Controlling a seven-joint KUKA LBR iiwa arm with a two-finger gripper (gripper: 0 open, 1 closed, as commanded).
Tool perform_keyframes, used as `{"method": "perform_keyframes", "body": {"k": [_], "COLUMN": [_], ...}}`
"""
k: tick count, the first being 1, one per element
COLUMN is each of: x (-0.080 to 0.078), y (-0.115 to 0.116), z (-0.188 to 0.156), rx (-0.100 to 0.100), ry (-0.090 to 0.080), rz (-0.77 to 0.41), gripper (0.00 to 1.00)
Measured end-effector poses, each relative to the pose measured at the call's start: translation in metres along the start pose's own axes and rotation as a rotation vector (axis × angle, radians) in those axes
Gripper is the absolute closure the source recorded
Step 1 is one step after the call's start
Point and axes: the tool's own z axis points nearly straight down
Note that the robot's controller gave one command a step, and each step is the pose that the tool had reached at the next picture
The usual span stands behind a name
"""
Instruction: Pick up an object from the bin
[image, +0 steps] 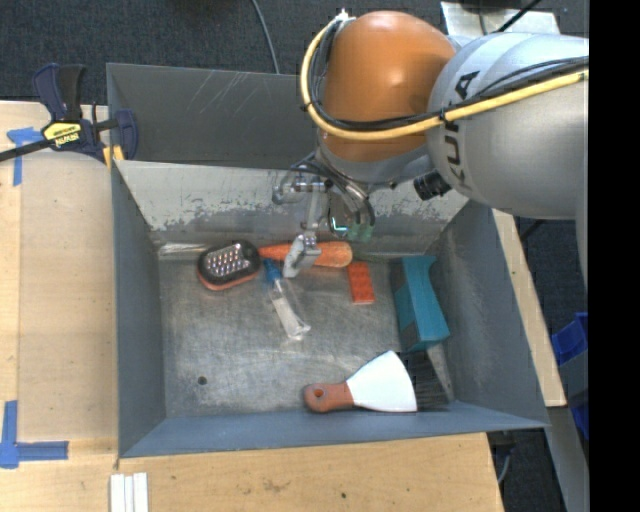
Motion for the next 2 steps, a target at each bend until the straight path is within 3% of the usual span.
{"method": "perform_keyframes", "body": {"k": [1, 2], "x": [-0.002, -0.007], "y": [-0.001, -0.036], "z": [-0.005, 0.069], "rx": [-0.001, -0.001], "ry": [-0.008, -0.012], "rz": [0.003, -0.032], "gripper": [0.0, 0.0]}}
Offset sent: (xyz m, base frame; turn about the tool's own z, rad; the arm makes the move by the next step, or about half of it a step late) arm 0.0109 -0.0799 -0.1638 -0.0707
